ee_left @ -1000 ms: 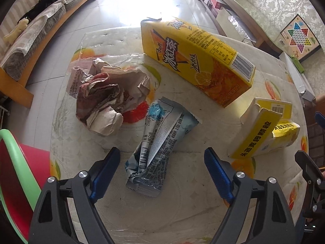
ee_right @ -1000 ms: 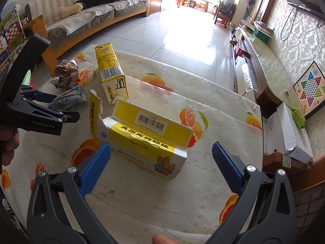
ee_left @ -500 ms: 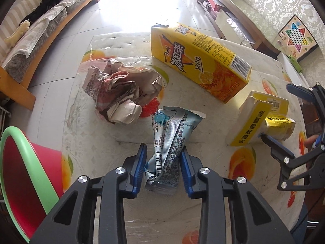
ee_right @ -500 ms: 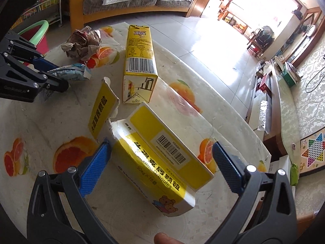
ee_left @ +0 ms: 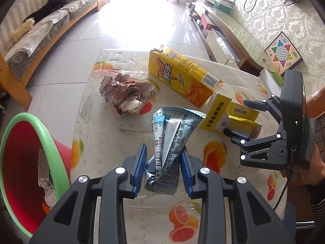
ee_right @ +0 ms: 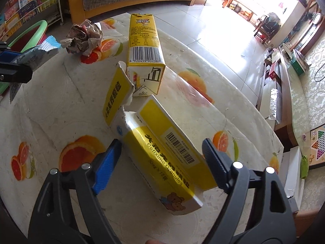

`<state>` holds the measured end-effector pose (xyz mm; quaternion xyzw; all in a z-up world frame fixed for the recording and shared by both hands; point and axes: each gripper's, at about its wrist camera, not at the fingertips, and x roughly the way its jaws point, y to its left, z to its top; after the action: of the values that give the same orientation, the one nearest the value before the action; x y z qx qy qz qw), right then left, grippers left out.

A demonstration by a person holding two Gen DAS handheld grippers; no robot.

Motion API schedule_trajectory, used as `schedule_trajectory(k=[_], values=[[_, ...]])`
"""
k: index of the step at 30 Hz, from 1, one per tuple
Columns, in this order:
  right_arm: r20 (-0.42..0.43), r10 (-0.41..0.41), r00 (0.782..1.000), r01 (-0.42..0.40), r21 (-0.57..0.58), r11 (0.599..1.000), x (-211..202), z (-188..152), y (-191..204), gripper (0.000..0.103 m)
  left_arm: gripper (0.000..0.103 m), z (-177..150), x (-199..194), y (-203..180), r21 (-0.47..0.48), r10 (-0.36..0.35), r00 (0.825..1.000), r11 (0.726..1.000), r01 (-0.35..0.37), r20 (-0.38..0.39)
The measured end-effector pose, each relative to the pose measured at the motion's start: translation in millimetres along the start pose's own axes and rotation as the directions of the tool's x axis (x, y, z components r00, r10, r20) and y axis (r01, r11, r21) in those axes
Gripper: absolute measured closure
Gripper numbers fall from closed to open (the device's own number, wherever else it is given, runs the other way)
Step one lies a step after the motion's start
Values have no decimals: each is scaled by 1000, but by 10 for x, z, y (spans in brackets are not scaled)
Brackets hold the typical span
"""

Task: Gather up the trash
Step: 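Grasp the blue-white wrapper with the left gripper while the right gripper grasps the yellow Cefixime box, then carry the wrapper and yellow medicine box over the red bin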

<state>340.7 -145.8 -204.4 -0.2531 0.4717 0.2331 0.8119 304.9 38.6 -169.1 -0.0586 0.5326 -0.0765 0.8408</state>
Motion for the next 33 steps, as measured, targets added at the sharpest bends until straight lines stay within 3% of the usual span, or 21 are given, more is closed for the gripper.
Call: schedule_trajectory(k=[2,12,13,14,24,28,33], values=[[-5,2,1000,-2,26,1000,-73,-47,3,47,73,-25,-30,-12,-2,-8,1000,1000,8,5],[9,89,996,-89,176,980,-233,-215,-209,83,72,-186,-148,-45,-23,-25,999,999,26,23],[13,86,996,-87,177,980,-260,-227,-213,96,72,-203,-174,-49,-21,-23,999,1000,24,27],[7,85,996,-85,176,981,-275,-246,-210,99,72,-219,-198,-52,-20,-25,999,999,25,30],[-11,102,995,-98,182,978,-308,-281,-163,98,72,-292,-344,-101,10,-30,998,999,30,48],[-56,124,991,-110,215,970,-172,-239,-150,87,72,-324,-387,-111,19,-33,998,999,32,50],[-42,126,991,-109,280,954,-198,-307,-178,96,72,-340,-445,-86,27,-26,998,999,24,60]])
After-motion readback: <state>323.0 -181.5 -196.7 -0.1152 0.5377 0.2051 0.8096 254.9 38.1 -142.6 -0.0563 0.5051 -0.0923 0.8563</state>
